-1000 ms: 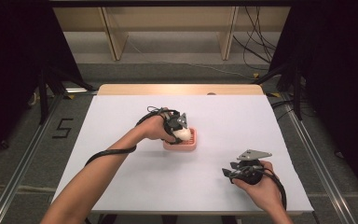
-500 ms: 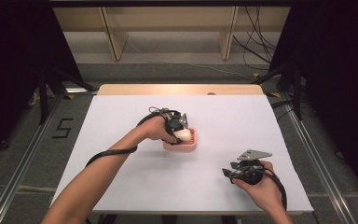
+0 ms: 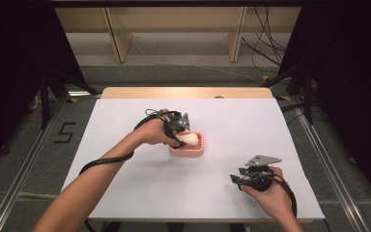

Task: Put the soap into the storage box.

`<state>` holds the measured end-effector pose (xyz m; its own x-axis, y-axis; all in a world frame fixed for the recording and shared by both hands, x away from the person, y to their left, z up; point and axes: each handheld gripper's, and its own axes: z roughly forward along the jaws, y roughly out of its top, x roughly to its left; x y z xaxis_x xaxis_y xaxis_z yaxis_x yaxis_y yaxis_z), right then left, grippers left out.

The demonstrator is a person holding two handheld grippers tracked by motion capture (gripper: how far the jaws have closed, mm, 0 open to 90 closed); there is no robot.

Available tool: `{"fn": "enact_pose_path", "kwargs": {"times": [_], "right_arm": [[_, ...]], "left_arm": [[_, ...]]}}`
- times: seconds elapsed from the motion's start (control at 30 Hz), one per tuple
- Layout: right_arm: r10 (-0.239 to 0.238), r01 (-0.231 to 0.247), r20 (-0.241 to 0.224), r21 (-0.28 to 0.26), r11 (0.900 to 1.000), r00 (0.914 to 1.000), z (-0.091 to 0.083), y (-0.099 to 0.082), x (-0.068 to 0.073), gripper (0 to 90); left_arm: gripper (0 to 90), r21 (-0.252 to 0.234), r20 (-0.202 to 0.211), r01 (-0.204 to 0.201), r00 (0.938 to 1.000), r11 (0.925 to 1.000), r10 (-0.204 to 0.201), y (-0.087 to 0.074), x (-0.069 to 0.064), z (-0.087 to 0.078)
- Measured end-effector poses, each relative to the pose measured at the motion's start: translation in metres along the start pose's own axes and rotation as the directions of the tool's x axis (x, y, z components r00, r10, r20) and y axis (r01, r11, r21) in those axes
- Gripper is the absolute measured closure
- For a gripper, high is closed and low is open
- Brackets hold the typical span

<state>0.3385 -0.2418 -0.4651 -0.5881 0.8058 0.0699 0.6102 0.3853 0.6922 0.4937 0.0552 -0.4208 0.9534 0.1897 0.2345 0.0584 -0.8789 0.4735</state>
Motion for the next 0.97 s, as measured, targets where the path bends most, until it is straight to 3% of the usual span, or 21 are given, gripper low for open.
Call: {"fn": "enact_pose_path", "kwargs": {"times": [0.23,0.33,0.37,0.4,0.43,0.47,0.5,0.53,0.57,0.63,0.67,0.7,0.73,0.83,0.97], "right_arm": [[-0.015,0.015,-0.008,-0.002,0.9999,0.9999,0.000,0.000,-0.001,54.8],[0.027,-0.027,-0.002,0.018,0.9995,0.9996,-0.001,0.000,0.003,54.8],[0.027,-0.027,-0.002,0.018,0.9995,0.9996,-0.001,0.000,0.003,54.8],[0.040,-0.040,-0.002,0.023,0.9989,0.9992,-0.001,0.000,0.004,54.7],[0.040,-0.040,-0.002,0.023,0.9989,0.9992,-0.001,0.000,0.004,54.7],[0.009,-0.009,0.002,0.018,0.9998,1.0000,0.000,0.000,0.002,54.7],[0.009,-0.009,0.002,0.018,0.9998,1.0000,0.000,0.000,0.002,54.7],[0.030,-0.030,-0.003,0.030,0.9991,0.9995,0.000,0.000,0.004,54.6],[0.030,-0.030,-0.003,0.030,0.9991,0.9995,0.000,0.000,0.004,54.6],[0.019,-0.019,0.003,0.020,0.9996,0.9998,0.000,0.000,0.004,54.6],[0.015,-0.015,0.006,0.020,0.9997,0.9999,0.000,0.000,0.004,54.5],[0.013,-0.013,0.006,0.027,0.9995,0.9999,0.000,0.000,0.004,54.5],[0.020,-0.020,0.005,0.030,0.9993,0.9998,0.000,0.000,0.004,54.5],[0.038,-0.038,0.001,0.028,0.9989,0.9993,0.000,0.000,0.005,54.5],[0.020,-0.020,0.003,0.023,0.9995,0.9998,0.001,0.000,0.004,54.3]], "left_arm": [[41.4,-0.049,-0.014,0.045,0.9989,0.9978,-0.046,-0.023,-0.013,-0.018],[41.1,-0.050,-0.022,0.066,0.9975,0.9966,-0.067,-0.044,-0.023,-0.029],[41.1,-0.050,-0.022,0.066,0.9975,0.9966,-0.067,-0.044,-0.023,-0.029],[41.1,-0.069,-0.026,0.095,0.9949,0.9931,-0.097,-0.054,-0.030,-0.036],[41.1,-0.069,-0.026,0.095,0.9949,0.9931,-0.097,-0.054,-0.030,-0.036],[41.0,-0.087,-0.040,0.121,0.9913,0.9888,-0.125,-0.066,-0.038,-0.044],[41.0,-0.087,-0.040,0.121,0.9913,0.9888,-0.125,-0.066,-0.038,-0.044],[41.0,-0.095,-0.045,0.145,0.9877,0.9849,-0.150,-0.072,-0.043,-0.047],[41.0,-0.093,-0.049,0.144,0.9876,0.9851,-0.149,-0.076,-0.045,-0.049],[41.0,-0.099,-0.058,0.185,0.9798,0.9778,-0.191,-0.089,-0.055,-0.055],[40.6,-0.103,-0.052,0.227,0.9711,0.9685,-0.233,-0.099,-0.064,-0.059],[40.7,-0.103,-0.052,0.227,0.9711,0.9685,-0.233,-0.099,-0.064,-0.059],[40.6,-0.119,-0.085,0.250,0.9618,0.9610,-0.260,-0.109,-0.075,-0.064],[40.2,-0.122,-0.091,0.264,0.9569,0.9568,-0.276,-0.118,-0.084,-0.072],[39.8,-0.146,-0.120,0.295,0.9421,0.9443,-0.313,-0.134,-0.104,-0.089]]}}
